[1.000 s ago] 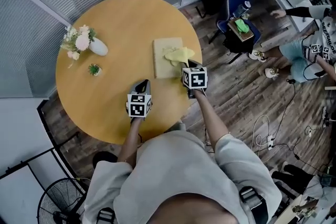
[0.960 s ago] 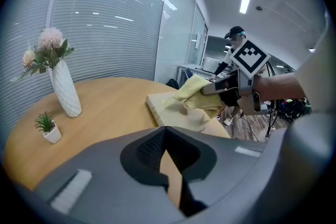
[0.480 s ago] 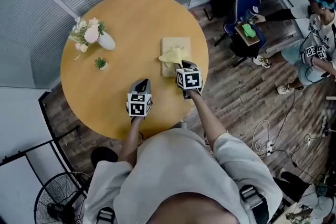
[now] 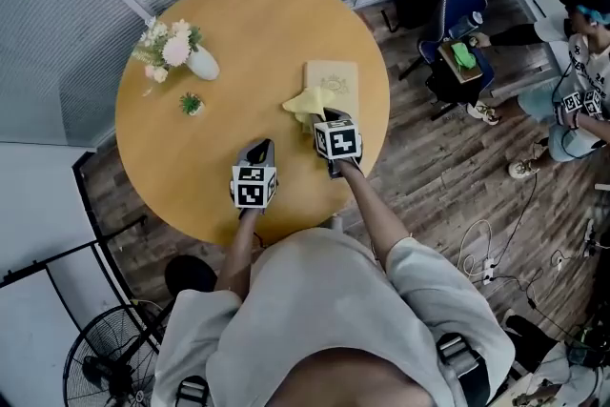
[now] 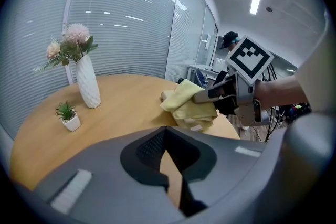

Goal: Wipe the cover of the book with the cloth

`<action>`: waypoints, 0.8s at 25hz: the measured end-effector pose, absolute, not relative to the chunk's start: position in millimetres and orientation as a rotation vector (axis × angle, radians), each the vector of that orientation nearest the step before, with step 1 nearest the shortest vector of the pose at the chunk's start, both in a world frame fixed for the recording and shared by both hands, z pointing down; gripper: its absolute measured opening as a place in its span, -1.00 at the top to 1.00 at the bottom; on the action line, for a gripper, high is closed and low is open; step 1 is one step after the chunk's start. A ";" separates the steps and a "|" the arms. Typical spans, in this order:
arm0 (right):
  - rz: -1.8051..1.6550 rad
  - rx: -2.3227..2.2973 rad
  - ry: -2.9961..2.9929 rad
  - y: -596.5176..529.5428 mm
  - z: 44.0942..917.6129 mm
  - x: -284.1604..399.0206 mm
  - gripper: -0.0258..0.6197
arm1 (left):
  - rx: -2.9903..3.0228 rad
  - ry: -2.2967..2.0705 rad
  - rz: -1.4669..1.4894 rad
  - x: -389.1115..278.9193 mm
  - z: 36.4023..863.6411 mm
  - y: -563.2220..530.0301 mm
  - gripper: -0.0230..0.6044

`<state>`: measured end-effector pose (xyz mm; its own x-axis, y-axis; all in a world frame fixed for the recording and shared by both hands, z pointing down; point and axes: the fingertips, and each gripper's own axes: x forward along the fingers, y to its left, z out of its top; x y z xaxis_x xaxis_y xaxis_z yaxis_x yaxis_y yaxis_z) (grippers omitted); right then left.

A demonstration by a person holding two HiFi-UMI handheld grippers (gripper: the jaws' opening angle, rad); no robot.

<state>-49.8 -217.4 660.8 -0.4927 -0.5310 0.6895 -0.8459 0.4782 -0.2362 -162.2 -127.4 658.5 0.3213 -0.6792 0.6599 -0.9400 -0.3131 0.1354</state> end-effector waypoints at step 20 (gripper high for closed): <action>0.888 1.088 -2.102 -205.0 712.9 -54.6 0.71 | 2.034 -1.419 0.702 -171.3 676.9 -122.6 0.90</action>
